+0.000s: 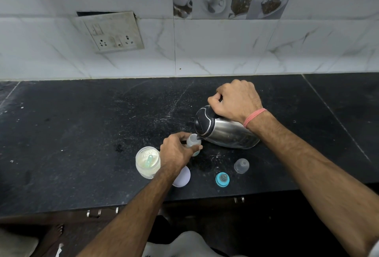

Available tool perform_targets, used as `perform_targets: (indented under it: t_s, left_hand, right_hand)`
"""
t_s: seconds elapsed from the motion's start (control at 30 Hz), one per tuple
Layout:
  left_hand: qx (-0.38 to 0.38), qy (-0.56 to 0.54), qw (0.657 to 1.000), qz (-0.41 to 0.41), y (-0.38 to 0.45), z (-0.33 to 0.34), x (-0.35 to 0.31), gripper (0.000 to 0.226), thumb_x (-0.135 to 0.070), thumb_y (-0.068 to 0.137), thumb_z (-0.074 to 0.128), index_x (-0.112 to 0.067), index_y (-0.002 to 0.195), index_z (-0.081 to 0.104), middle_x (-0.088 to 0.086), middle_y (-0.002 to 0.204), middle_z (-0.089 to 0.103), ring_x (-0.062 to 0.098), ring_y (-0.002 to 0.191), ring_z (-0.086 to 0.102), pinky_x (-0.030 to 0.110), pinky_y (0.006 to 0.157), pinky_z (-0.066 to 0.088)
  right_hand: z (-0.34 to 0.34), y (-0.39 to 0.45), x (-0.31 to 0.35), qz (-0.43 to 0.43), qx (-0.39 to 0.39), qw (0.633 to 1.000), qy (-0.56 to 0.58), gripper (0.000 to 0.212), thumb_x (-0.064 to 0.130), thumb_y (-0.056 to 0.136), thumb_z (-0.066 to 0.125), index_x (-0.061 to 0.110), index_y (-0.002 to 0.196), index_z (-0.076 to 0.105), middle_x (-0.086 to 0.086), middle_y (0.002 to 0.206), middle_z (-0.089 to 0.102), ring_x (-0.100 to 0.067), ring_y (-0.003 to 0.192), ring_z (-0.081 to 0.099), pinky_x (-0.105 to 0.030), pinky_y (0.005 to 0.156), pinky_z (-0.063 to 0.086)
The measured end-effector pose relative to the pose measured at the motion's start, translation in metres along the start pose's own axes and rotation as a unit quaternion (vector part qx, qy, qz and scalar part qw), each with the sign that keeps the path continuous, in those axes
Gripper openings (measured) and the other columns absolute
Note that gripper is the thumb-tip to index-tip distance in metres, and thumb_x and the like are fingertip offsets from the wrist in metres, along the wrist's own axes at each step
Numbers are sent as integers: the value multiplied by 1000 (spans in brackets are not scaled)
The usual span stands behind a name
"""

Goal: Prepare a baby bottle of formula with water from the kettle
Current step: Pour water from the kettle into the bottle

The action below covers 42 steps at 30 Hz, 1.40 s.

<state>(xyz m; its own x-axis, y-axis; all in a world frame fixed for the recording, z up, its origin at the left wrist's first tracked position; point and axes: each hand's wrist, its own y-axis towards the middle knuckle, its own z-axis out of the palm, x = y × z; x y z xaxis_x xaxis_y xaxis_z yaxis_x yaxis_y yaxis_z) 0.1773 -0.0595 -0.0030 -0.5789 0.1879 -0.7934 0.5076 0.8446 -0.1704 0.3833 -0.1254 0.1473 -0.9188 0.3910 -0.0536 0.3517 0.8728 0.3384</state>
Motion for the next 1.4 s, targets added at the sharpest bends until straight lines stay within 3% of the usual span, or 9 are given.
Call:
perform_targets:
  t_s: [0.2,0.87,1.2,1.4]
  left_hand:
    - [0,-1,1000,-2,0,1,1,49,-56,71,104,-41,113,85,-23,99,81,-4,87,75,33,86,65]
    - [-1,-3,1000,0,2,2,3,48,-58,68,104,-42,110,85,-24,99,81,-1,92,76,40,90,66]
    - [2,-8,1000,-2,2,2,3,49,-57,69,104,-42,111,85,-24,102,81,0,93,77,40,92,66]
    - [4,-10,1000,-1,2,2,3,49,-57,69,104,-43,111,84,-25,101,81,-1,93,77,40,92,66]
  right_hand:
    - [1,0,-1,5,3,1000,2,37,43,85,36,22,55,43,4,49,39,-28,55,48,-34,64,37]
    - [-4,2,2,1,15,1000,-5,40,44,87,36,19,61,53,4,52,37,-28,58,48,-35,66,39]
    - [-4,3,3,-5,23,1000,-7,37,44,88,37,25,56,37,5,52,40,-27,58,49,-35,66,37]
    - [-4,3,3,-5,22,1000,-2,38,43,90,39,23,57,43,4,51,41,-26,57,49,-34,66,38]
